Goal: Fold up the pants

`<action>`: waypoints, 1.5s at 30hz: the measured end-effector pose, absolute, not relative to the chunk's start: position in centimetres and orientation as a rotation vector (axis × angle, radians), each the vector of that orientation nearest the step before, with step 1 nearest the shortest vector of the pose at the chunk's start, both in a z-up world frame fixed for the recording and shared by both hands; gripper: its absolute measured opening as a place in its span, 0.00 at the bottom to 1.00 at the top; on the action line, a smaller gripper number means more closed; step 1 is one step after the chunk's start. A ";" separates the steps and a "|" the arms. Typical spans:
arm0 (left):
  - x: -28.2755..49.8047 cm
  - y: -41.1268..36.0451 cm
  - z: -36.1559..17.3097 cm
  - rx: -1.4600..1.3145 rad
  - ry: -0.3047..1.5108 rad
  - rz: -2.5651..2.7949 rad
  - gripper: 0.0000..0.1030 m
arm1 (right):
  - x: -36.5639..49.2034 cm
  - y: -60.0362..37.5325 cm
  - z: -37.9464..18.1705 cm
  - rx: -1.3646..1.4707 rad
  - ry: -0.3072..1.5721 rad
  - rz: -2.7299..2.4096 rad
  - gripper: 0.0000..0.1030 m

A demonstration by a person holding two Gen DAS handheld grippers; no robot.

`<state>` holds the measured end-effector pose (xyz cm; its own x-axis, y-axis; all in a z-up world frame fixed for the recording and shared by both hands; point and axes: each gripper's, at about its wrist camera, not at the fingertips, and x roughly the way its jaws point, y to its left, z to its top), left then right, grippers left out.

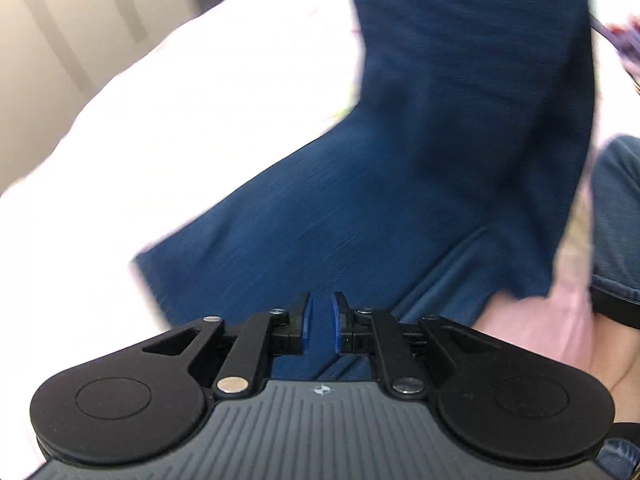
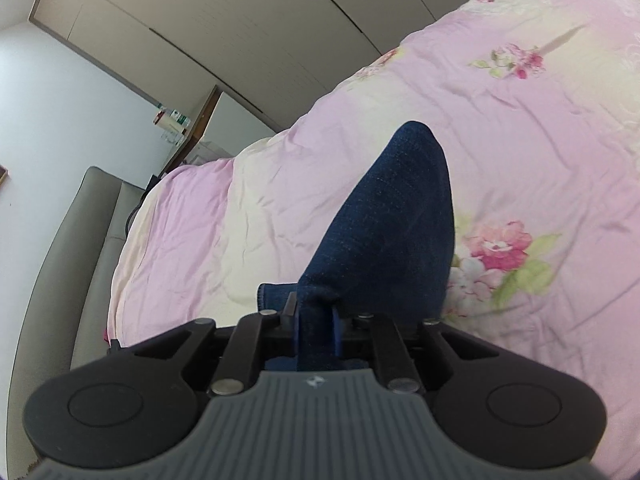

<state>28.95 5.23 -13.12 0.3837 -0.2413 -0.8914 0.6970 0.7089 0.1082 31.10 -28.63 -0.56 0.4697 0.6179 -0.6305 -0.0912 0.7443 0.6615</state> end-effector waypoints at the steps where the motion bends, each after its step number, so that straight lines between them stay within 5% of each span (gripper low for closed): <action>1: 29.0 6.7 -13.5 0.488 1.022 -0.610 0.14 | 31.4 -27.1 -0.4 0.595 1.006 0.474 0.11; 10: 29.1 11.7 -17.3 0.331 1.037 -0.564 0.14 | 34.3 -12.4 -2.5 0.540 1.139 0.510 0.11; 25: 28.6 15.8 -14.2 0.239 1.042 -0.492 0.14 | 37.8 2.8 -14.5 0.424 1.335 0.421 0.11; 30: 27.8 15.7 -13.3 0.250 1.045 -0.453 0.14 | 38.2 3.6 -16.5 0.410 1.357 0.443 0.22; 35: 26.5 14.9 -11.7 0.286 1.027 -0.426 0.14 | 37.1 2.4 -15.2 0.480 1.341 0.511 0.30; 39: 25.1 14.6 -9.8 0.299 0.993 -0.416 0.30 | 35.5 0.4 -12.1 0.494 1.261 0.593 0.30; 45: 23.2 14.9 -6.7 0.261 0.913 -0.381 0.36 | 31.9 -5.6 -8.7 0.358 1.163 0.603 0.30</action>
<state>23.17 14.91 -6.70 0.5518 -0.2085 -0.8075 0.4269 0.9024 0.0587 31.95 -5.64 -8.72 0.2661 0.6120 -0.7448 -0.2561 0.7897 0.5575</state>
